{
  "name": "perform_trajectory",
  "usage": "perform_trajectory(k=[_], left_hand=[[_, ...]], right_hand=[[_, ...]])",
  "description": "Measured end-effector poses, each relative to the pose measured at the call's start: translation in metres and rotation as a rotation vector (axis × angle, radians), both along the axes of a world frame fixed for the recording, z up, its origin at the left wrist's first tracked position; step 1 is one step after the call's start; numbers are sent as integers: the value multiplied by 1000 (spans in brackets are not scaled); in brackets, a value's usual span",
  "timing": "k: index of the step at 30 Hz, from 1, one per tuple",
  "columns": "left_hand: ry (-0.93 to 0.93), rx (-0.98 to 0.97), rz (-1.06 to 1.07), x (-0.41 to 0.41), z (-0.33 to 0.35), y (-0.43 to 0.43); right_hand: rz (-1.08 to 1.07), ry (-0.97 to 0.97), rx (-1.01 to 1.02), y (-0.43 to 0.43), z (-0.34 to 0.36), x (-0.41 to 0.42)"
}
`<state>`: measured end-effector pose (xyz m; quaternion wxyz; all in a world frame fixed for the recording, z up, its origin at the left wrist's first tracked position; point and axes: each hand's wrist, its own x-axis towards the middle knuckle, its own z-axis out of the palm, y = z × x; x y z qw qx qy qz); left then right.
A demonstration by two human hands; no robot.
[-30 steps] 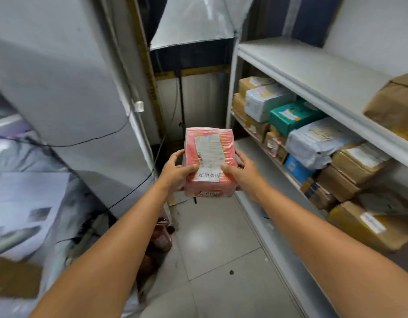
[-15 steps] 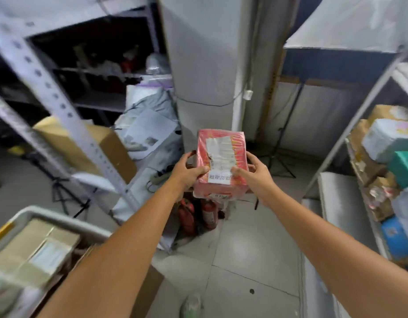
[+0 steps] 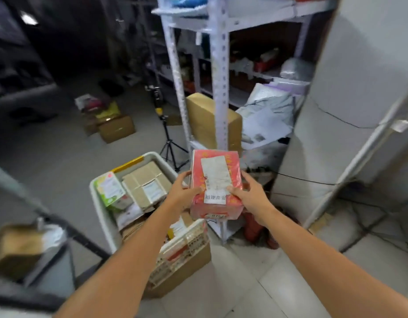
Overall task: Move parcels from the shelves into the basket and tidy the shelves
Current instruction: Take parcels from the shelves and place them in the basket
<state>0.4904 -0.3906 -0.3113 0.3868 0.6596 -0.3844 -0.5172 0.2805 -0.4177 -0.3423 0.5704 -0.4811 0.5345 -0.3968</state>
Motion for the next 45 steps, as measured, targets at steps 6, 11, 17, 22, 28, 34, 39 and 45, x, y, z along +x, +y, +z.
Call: perform_trajectory(k=[6, 11, 17, 22, 28, 34, 39, 45], left_hand=[[44, 35, 143, 101, -20, 8], [68, 58, 195, 163, -40, -6], [119, 87, 273, 210, -61, -40], [160, 129, 359, 235, -92, -80], [153, 153, 450, 263, -132, -146], [178, 187, 499, 293, -184, -210], [185, 181, 476, 330, -232, -260], [164, 186, 433, 353, -279, -308]], right_hand=[[194, 53, -3, -23, -7, 103], [286, 63, -4, -51, -20, 166], [364, 122, 45, -102, -39, 217], [459, 169, 77, -165, -62, 253], [550, 184, 106, -249, -108, 297], [582, 247, 129, -325, -156, 341], [526, 271, 135, -372, -205, 378], [441, 267, 166, -410, -250, 395]])
